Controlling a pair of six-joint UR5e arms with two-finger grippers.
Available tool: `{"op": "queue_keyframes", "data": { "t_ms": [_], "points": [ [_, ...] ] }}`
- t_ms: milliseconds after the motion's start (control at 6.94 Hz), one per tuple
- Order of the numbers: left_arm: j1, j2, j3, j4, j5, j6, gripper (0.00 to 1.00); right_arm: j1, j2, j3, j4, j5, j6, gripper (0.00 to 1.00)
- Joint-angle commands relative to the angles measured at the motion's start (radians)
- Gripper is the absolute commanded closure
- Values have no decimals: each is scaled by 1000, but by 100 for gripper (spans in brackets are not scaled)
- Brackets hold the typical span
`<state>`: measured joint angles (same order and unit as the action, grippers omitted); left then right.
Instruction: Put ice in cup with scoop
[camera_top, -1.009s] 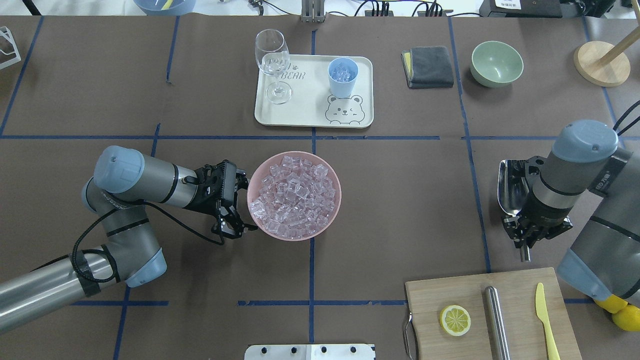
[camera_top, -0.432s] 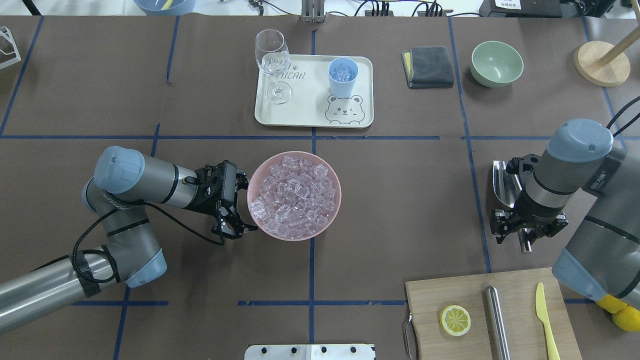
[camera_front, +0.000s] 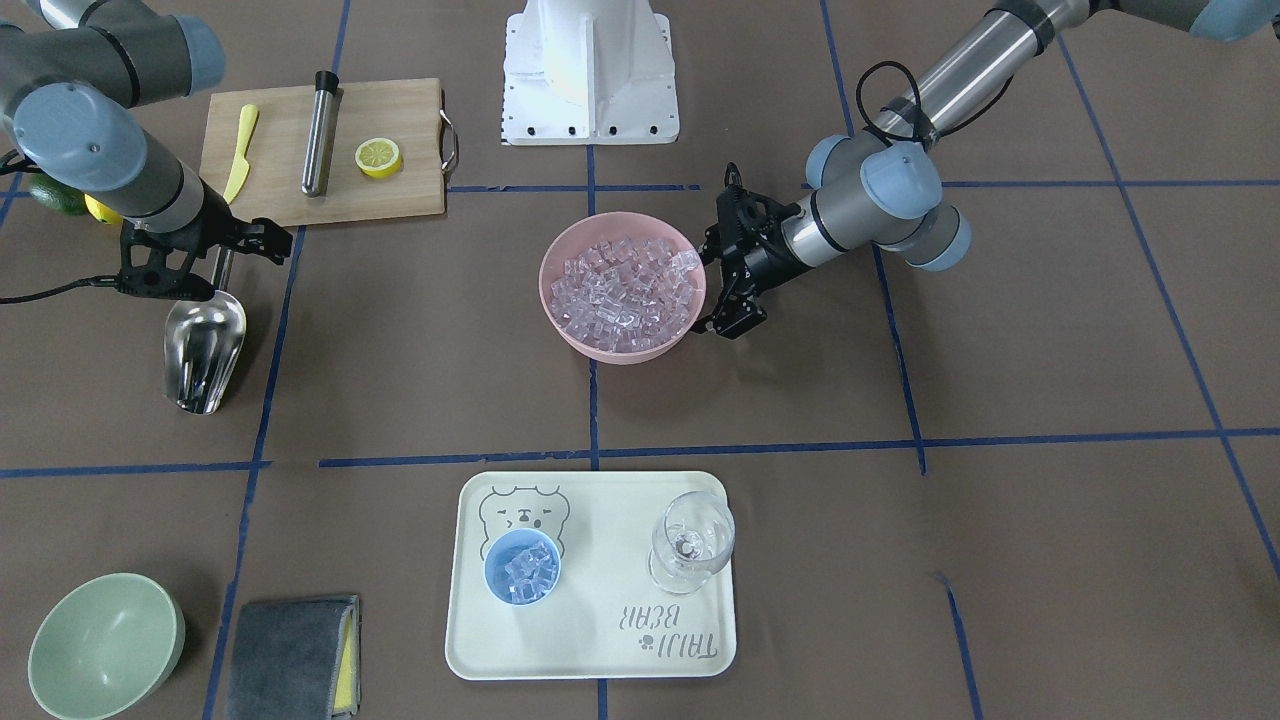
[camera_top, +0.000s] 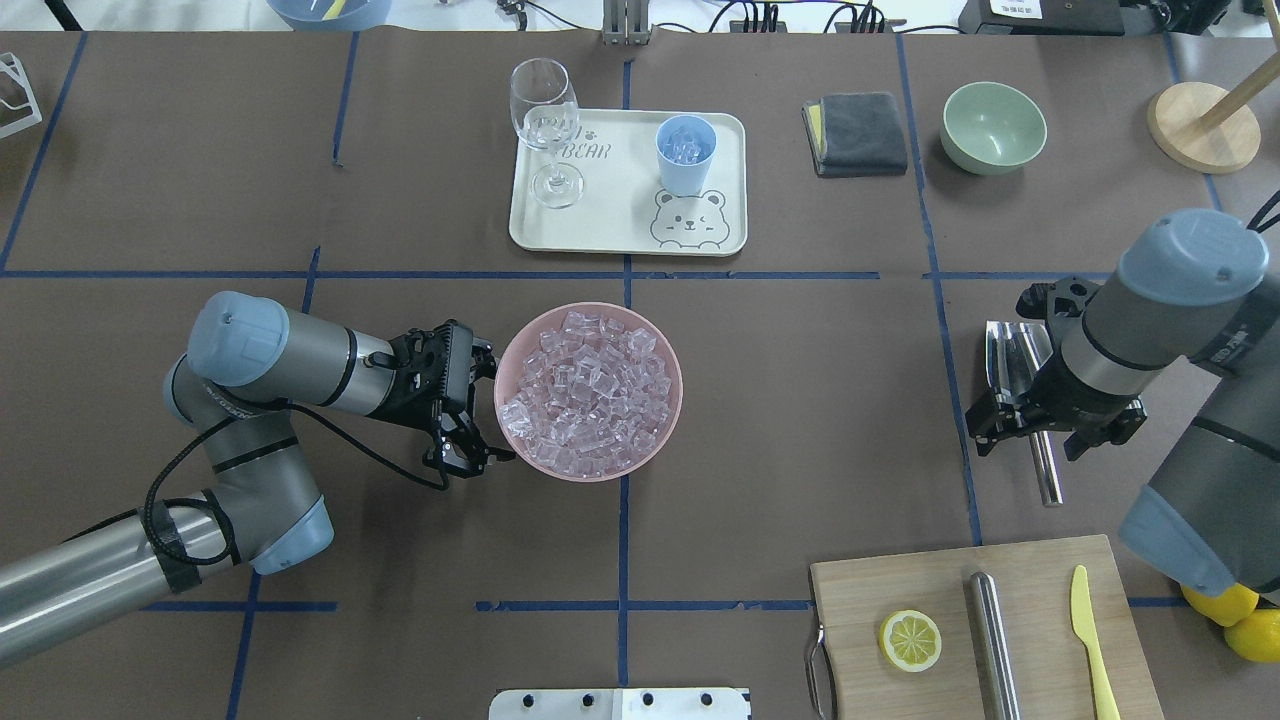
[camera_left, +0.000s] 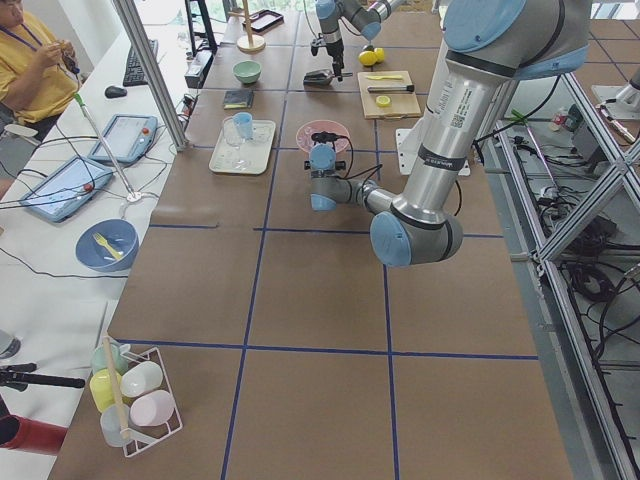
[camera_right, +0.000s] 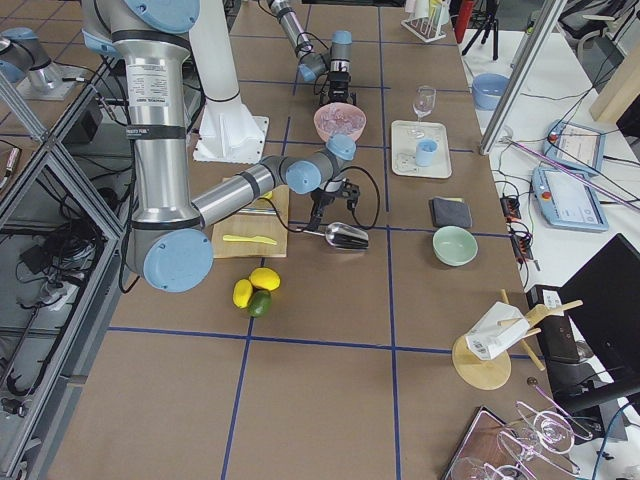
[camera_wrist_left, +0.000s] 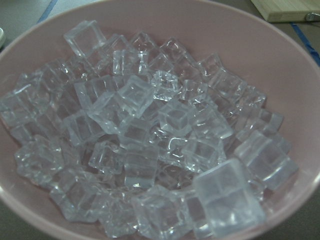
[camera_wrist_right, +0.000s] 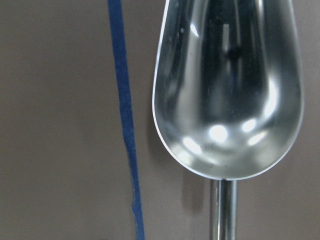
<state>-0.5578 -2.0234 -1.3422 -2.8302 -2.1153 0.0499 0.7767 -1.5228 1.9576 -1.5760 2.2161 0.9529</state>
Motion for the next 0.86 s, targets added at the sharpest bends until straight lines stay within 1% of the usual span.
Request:
{"op": "queue_keyframes", "data": {
  "t_ms": [0, 288, 432, 576, 721],
  "points": [
    [-20, 5, -2, 0, -2, -2, 0, 131, 7, 41, -7, -16, -87, 0],
    [-59, 44, -11, 5, -12, 5, 0, 249, -26, 37, -18, -15, -315, 0],
    [-88, 57, -11, 8, -12, 4, 0, 324, -75, 37, -16, -10, -462, 0],
    [-115, 80, -11, 11, -11, 2, 0, 416, -136, 35, -18, -1, -661, 0],
    [-154, 98, -12, 12, -11, 1, 0, 528, -204, 35, -16, 3, -833, 0]
  ]
}}
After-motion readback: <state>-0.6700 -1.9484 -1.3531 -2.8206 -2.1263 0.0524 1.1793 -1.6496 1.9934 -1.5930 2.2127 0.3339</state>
